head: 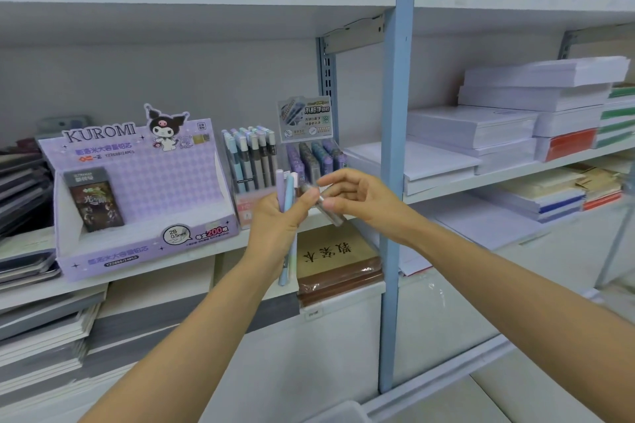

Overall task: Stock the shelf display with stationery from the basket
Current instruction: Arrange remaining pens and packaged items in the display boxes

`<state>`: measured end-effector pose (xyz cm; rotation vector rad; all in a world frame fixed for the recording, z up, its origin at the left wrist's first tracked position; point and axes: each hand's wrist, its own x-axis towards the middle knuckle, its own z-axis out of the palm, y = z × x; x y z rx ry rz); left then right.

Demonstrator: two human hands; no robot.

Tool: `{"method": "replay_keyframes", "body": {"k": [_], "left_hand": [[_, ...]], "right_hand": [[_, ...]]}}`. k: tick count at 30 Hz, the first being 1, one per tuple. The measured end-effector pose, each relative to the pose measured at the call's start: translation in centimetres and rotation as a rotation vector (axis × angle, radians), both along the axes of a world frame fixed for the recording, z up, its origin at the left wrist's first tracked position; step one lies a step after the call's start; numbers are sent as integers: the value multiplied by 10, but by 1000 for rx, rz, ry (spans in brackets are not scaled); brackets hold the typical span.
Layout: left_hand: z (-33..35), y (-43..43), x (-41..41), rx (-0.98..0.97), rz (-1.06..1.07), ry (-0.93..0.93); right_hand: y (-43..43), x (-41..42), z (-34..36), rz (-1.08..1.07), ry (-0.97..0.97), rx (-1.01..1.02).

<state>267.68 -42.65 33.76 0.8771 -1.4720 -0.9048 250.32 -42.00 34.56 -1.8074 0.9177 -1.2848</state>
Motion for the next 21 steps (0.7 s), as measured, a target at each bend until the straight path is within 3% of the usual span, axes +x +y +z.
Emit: {"method": "replay_keyframes", "body": {"k": [5,12,21], "left_hand": [[0,-1,-6,15,-65,-31],[-1,-14,4,167,-103,-30],[-5,-12,14,149,-166,-42]], "right_hand": [[-3,-3,-1,-50,73,-98],[-36,-25,21,-444,-96,-196],[-65,-13,13,-493,168,-210]]}}
